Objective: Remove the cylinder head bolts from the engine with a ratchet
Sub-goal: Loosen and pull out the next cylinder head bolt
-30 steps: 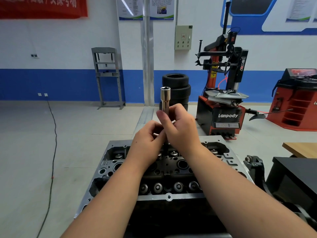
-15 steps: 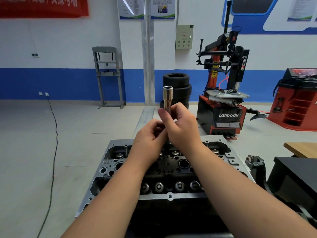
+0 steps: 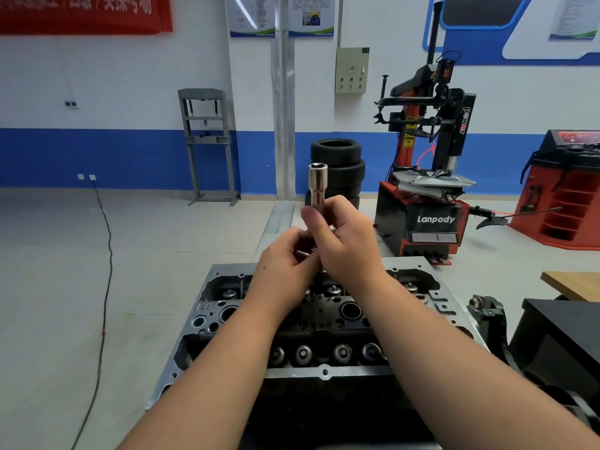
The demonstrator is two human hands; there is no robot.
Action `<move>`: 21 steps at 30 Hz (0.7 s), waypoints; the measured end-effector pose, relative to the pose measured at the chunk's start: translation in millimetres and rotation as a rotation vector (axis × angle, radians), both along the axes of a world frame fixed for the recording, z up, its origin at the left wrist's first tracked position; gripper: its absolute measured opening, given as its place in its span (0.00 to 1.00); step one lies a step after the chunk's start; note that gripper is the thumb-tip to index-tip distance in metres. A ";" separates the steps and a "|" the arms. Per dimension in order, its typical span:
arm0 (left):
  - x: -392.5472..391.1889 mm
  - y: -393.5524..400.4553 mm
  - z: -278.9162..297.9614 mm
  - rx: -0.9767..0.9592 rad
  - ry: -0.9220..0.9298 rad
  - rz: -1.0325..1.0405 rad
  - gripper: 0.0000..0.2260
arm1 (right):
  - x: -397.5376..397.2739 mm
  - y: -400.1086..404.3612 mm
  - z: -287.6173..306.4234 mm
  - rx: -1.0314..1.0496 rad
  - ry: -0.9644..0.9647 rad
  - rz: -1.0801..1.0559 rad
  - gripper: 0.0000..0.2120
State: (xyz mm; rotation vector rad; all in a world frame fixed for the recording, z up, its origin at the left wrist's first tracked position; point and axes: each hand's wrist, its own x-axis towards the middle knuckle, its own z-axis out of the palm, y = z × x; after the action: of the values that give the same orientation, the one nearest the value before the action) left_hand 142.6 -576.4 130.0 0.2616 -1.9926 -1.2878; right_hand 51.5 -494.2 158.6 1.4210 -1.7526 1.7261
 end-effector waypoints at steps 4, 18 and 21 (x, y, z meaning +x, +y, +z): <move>0.3 2.5 0.4 0.025 -0.018 -0.067 0.13 | -0.4 -0.8 0.8 0.042 -0.028 0.043 0.16; -0.2 1.5 -0.8 0.022 -0.025 -0.083 0.13 | 2.8 -2.0 -0.2 0.034 -0.038 0.052 0.10; 1.3 3.4 1.3 -0.047 -0.053 -0.076 0.12 | 2.7 -0.8 1.4 0.023 -0.080 0.101 0.10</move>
State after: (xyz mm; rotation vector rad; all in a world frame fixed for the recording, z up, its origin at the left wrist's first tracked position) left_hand 143.8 -573.0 131.3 0.2012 -2.0927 -1.2920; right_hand 54.3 -495.0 159.9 1.4938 -1.7749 1.8438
